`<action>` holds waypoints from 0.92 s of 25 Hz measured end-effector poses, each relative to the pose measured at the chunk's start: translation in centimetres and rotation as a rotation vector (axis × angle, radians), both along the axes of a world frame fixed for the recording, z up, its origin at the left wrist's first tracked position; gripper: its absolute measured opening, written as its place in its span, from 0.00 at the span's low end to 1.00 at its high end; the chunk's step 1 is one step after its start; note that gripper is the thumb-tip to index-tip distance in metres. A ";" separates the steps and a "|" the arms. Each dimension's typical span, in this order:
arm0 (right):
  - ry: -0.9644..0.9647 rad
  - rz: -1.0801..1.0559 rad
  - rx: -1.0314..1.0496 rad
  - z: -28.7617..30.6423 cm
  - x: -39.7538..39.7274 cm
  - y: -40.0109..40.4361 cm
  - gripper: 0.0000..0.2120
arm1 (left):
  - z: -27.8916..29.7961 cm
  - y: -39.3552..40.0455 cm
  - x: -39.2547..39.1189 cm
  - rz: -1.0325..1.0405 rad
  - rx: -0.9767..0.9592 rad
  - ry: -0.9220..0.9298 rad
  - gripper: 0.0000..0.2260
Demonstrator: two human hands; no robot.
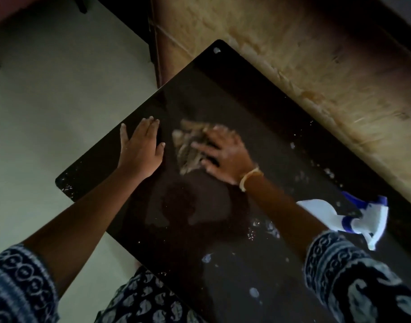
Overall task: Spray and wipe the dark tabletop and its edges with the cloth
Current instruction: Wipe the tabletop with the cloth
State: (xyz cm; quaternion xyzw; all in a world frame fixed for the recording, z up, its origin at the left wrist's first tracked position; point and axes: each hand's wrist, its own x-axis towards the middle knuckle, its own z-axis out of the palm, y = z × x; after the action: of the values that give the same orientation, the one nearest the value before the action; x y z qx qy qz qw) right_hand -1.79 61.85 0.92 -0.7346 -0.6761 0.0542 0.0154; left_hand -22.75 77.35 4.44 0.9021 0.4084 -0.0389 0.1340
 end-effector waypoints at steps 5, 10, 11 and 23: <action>0.105 -1.008 -0.123 1.5 14.2 2.2 0.27 | -0.7 -1.2 -1.2 0.019 0.038 0.016 0.27; 0.188 -1.215 -0.185 2.1 11.3 7.4 0.27 | -1.0 -2.8 -3.0 0.065 0.089 -0.070 0.24; 0.170 -1.129 -0.163 1.9 9.7 8.8 0.27 | -1.1 -3.0 -3.3 0.071 0.101 -0.081 0.24; 0.020 -0.086 -0.055 0.2 -8.4 11.1 0.24 | -1.6 -5.4 -8.6 0.141 0.092 -0.137 0.21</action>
State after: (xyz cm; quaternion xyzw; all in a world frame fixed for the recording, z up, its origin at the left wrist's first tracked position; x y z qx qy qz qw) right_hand -10.19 72.98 1.07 -0.7625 -0.6421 0.0793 0.0045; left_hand -31.33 71.99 2.81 0.8768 0.4621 0.0513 0.1225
